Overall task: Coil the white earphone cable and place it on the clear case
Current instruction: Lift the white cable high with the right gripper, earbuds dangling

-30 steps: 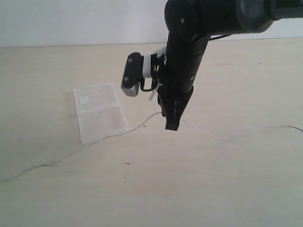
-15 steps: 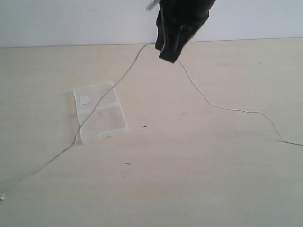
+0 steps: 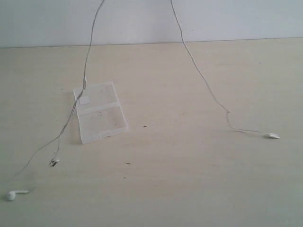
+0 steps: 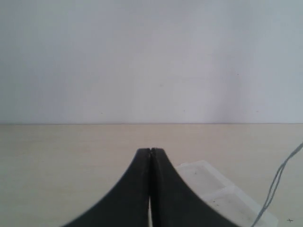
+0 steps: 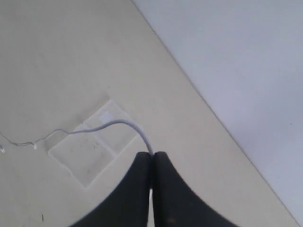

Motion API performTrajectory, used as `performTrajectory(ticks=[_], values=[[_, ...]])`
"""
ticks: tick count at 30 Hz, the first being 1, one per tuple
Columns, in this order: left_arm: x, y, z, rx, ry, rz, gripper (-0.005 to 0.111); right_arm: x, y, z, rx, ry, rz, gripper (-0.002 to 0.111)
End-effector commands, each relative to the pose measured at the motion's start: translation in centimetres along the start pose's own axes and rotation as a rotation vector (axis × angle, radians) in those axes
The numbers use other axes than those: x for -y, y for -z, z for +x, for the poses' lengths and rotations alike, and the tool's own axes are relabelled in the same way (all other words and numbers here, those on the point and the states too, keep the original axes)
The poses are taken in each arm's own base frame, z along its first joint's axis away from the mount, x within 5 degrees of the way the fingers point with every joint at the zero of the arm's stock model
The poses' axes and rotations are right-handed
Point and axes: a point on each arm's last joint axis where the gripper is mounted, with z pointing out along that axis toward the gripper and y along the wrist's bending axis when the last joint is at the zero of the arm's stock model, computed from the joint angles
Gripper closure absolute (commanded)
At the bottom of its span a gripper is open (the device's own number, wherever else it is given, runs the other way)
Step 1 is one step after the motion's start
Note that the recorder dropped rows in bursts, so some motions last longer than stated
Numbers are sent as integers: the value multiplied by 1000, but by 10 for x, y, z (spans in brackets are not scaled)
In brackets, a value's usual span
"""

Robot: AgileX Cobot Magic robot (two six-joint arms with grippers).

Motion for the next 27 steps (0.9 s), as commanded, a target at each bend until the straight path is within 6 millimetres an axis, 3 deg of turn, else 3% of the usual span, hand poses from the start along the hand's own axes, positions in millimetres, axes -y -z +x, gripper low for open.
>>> performTrajectory(ticks=[1,10,17,27], values=[[0,1,0,4,9,-2,107,-6,31,-7,117,-49,-7,108],[0,1,0,4,9,-2,107,-12,55,14,392,-100,125,108],[0,1,0,4,9,-2,107,-1,87,21,430,-139,200,108],[0,1,0,4,9,-2,107,3,114,30,440,-140,261,108]])
